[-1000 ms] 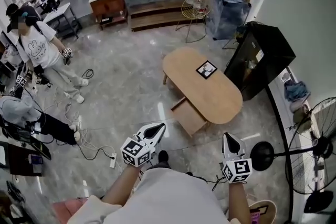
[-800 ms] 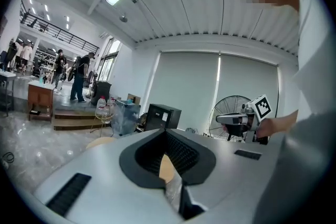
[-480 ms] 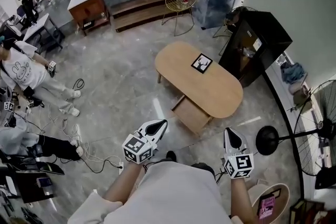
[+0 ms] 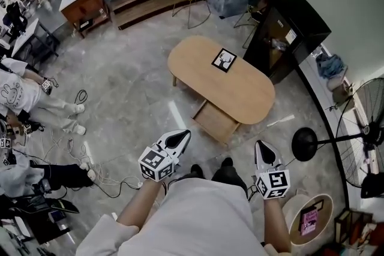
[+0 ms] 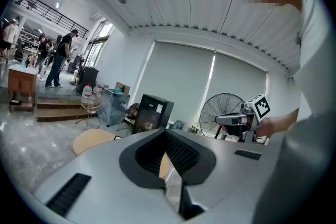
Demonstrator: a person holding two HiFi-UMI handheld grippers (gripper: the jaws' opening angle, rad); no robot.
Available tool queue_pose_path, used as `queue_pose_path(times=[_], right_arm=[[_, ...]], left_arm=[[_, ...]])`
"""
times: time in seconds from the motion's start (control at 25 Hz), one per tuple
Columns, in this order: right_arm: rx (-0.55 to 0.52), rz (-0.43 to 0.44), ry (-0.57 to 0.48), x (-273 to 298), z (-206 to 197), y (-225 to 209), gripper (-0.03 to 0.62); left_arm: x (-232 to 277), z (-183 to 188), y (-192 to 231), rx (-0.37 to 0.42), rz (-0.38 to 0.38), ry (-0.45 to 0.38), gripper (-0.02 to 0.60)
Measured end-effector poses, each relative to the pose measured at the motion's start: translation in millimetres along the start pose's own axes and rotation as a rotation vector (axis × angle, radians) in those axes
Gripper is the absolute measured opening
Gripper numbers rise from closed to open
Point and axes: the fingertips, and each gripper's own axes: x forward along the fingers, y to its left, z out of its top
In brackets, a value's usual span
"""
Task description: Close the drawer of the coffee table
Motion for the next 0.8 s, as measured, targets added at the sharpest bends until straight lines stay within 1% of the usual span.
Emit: queue_pose_path(times=[0.16,0.32,0.56,0.8], right_arm=[[0.004,0.007,0.024,16.3,-4.7,-13.0,0.011],[0.011,0.033,0.05,35.9,-10.1,-31.1,0.011],[0.022,0.092,0.093,74.6,-15.8,-66.9,0.011],[0.029,0.171,0.154,111.6,-33.4,-102.3,0.011]], left_arm=[[21.0,-4.8,5.9,-0.016,-0.002,0.019,0.006],[44.2,-10.3,9.5,-0.035,0.014,0.035,0.006],[89.6,-13.9,14.7,-0.072,0.054,0.054,0.006],[140.6,-26.2,16.6,-0.102,0.092,0.093,0.006]])
